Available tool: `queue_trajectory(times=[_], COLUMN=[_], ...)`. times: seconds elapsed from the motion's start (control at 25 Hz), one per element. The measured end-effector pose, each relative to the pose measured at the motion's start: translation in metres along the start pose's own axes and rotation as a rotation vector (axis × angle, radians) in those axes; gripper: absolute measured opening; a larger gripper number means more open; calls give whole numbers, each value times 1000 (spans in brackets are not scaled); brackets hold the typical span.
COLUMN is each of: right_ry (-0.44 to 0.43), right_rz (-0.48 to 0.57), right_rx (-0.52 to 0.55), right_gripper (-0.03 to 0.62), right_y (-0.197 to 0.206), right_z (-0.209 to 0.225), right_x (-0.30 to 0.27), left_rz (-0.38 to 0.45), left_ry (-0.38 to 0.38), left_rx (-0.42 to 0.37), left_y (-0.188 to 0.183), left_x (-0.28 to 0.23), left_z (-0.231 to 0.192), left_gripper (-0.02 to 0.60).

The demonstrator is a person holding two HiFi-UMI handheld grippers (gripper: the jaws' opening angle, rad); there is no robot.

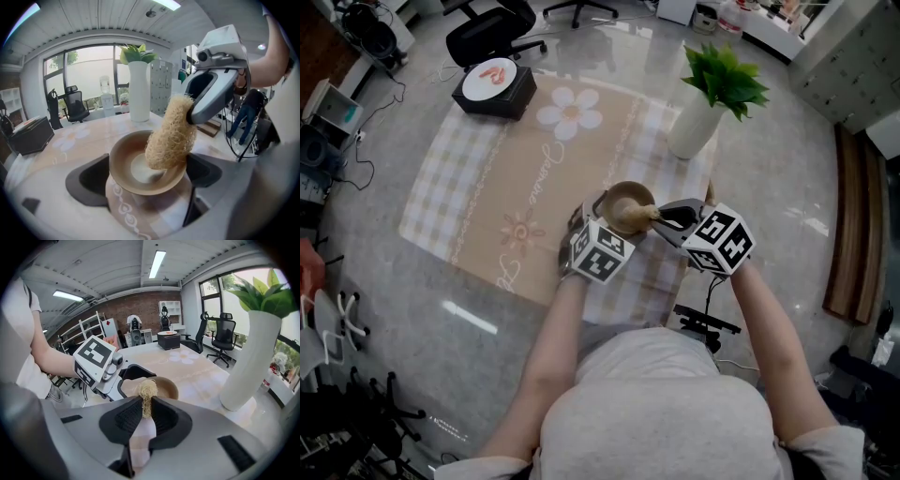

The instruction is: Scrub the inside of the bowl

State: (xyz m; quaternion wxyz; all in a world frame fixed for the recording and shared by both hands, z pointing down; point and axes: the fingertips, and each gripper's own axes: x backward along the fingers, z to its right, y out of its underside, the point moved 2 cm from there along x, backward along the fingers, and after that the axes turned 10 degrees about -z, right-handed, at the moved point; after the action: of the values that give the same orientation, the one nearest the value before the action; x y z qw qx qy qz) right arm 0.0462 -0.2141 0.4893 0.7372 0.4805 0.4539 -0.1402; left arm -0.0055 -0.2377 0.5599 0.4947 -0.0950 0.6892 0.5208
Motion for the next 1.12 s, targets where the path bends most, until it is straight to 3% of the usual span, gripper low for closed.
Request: queue_trajectory(times=[0.36,0.84,1.12], right_ry=[-98,2,13], right_rz=[-6,-5,-76], right_rx=[102,37,80], right_gripper=[58,58,58], right_y=[-22,-38,-43], right_z=[-18,1,12], right_x=[-19,-30,-31], left_rz=[-1,-4,-5], left_ry=[0,-1,1], left_rx=[1,1,2], left_y=[0,0,0], left_x=[0,-1,-1], left_z=[0,0,0], left_gripper=[517,517,517])
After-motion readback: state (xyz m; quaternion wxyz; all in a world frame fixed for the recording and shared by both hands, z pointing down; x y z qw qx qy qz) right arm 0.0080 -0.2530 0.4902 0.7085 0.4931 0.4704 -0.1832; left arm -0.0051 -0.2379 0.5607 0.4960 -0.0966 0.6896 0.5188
